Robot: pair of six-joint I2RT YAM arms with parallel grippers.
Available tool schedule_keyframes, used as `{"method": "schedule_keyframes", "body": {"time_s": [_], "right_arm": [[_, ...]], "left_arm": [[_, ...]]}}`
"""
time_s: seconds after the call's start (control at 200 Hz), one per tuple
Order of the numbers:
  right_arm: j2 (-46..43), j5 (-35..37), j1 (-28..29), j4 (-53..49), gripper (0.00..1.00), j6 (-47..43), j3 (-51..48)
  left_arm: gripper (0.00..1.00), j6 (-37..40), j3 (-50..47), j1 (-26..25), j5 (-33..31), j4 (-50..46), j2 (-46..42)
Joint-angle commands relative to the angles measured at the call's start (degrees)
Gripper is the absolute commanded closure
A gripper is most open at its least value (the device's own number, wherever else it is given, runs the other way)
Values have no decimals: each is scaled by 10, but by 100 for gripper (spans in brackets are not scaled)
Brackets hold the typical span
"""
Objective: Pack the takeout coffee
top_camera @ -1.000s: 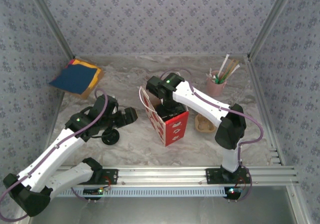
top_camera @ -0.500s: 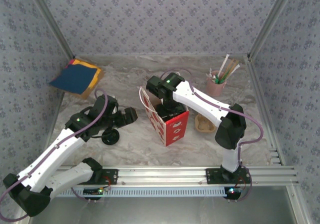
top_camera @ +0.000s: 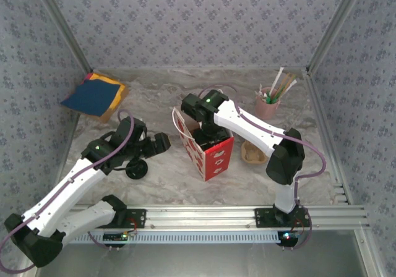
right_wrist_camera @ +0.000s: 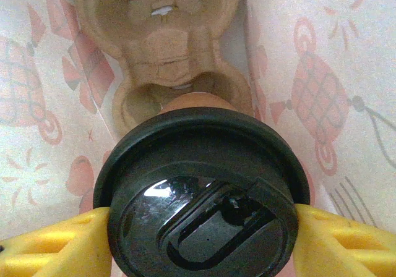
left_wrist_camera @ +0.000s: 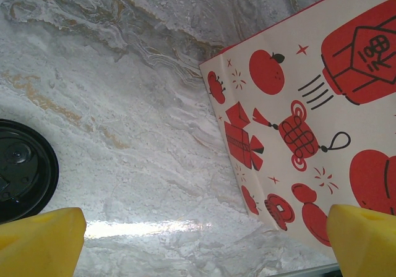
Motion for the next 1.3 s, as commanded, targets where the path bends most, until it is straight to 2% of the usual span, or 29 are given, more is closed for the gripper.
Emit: {"method": "schedule_keyframes", "body": {"time_s": [0.0,1.299], "right_arm": [[-3,-2,0,-14,32,0,18],[6,-5,7,-12,32,2,29]], "left_arm": [[0,-2,12,5,3,0,1],[0,-2,12,4,4,-1,2]]}}
